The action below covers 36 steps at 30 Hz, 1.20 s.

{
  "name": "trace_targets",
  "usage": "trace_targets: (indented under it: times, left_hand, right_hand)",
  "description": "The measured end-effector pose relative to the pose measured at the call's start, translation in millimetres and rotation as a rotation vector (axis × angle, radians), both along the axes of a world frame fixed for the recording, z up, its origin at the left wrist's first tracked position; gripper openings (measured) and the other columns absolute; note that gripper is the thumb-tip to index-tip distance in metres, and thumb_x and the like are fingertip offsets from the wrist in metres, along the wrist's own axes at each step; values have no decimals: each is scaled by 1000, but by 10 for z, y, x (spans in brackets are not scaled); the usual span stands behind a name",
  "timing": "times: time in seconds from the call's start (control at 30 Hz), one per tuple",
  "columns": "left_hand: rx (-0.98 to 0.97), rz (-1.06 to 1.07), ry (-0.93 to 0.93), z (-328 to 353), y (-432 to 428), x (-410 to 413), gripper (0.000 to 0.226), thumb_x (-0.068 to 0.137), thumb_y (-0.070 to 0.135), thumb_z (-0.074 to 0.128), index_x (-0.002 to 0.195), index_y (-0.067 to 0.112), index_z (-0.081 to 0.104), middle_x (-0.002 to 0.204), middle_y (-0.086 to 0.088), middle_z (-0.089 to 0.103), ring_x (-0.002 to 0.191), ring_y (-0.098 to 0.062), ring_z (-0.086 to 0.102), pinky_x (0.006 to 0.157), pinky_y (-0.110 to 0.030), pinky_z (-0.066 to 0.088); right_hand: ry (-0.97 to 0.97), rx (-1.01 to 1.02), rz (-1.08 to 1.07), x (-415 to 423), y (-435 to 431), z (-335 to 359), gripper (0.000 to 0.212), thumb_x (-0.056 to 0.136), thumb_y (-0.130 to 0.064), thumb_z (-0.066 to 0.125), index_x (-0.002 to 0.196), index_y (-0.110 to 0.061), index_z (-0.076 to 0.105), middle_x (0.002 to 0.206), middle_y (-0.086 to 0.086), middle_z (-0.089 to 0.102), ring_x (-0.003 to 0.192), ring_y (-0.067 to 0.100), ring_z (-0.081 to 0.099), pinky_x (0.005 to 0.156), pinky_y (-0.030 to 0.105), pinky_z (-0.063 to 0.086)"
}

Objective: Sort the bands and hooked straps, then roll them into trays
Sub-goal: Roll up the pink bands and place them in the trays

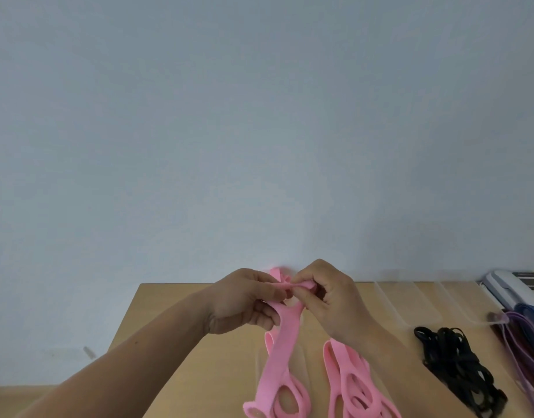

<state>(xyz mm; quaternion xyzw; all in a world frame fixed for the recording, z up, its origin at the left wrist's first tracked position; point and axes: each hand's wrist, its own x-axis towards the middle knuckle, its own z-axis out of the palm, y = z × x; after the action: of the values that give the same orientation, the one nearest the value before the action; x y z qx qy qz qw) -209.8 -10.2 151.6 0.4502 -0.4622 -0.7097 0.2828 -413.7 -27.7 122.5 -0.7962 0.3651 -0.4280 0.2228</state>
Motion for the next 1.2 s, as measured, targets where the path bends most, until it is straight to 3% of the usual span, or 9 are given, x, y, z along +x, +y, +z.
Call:
trace_targets:
  times: [0.1, 0.23, 0.37, 0.47, 0.57, 0.73, 0.93, 1.13, 1.2]
  left_hand:
    - [0, 30, -24, 13, 8, -36, 42, 89, 27, 63, 110, -9, 65, 84, -14, 65, 64, -23, 62, 60, -29, 53]
    - [-63, 80, -53, 23, 6, -38, 24, 95, 15, 62, 103, -6, 67, 83, -15, 67, 60, -22, 59, 57, -28, 51]
    - [-130, 144, -98, -1, 1, -18, 19, 90, 5, 68, 104, -7, 67, 83, -15, 69, 61, -22, 58, 56, -26, 50]
    - [-248, 165, -186, -8, 3, -33, 14, 88, 7, 71, 99, -1, 67, 79, -12, 69, 61, -20, 60, 58, -26, 51]
    - [-390, 148, -288, -18, 23, -46, 9, 88, 13, 72, 94, 7, 69, 84, -14, 71, 65, -17, 61, 61, -27, 51]
    - [-309, 179, -188, -36, 48, -34, 20, 89, 10, 71, 102, 0, 61, 90, -18, 72, 73, -25, 65, 67, -33, 55]
    - [-171, 19, -146, 11, 61, 18, 15, 93, 16, 68, 95, 1, 65, 94, -18, 74, 72, -23, 66, 62, -28, 55]
    - [-21, -6, 32, 28, 82, -3, 14, 86, 21, 64, 89, 8, 69, 92, -17, 71, 74, -25, 64, 66, -31, 56]
    - [3, 40, 70, 13, 92, -19, 18, 84, 24, 66, 88, 7, 69, 91, -18, 69, 74, -26, 62, 67, -32, 56]
  right_hand:
    - [9, -44, -3, -17, -24, -25, 19, 83, -2, 74, 90, -19, 70, 81, -14, 58, 70, 8, 58, 62, 12, 43]
    - [-3, -40, 3, -6, -24, -64, 15, 83, -6, 74, 91, -19, 70, 84, -9, 61, 74, 10, 60, 64, 15, 46]
    - [-155, 277, 37, 10, 4, -70, 13, 85, -15, 75, 92, -24, 69, 82, -3, 63, 73, 18, 62, 65, 34, 56]
    - [-276, 497, 131, 47, 33, -45, 10, 86, -25, 71, 96, -27, 69, 82, 0, 69, 68, 18, 66, 63, 29, 55]
    - [-267, 549, 136, 60, 39, -28, 10, 92, -17, 68, 95, -26, 70, 74, 6, 72, 61, 19, 67, 58, 30, 54]
    - [-255, 493, 102, 48, 61, 7, 12, 92, -12, 68, 93, -23, 70, 68, 5, 69, 58, 18, 65, 54, 27, 52]
    - [-144, 409, 85, 44, 115, 43, 22, 89, -9, 70, 91, -31, 69, 70, -16, 67, 63, 3, 63, 60, 16, 49]
    - [-57, 232, 21, 50, 127, 9, 28, 85, -6, 74, 90, -33, 69, 81, -1, 72, 75, 18, 68, 70, 37, 58]
    - [-73, 209, 3, 56, 125, -1, 35, 84, -5, 75, 89, -38, 68, 82, -3, 71, 75, 17, 67, 71, 36, 58]
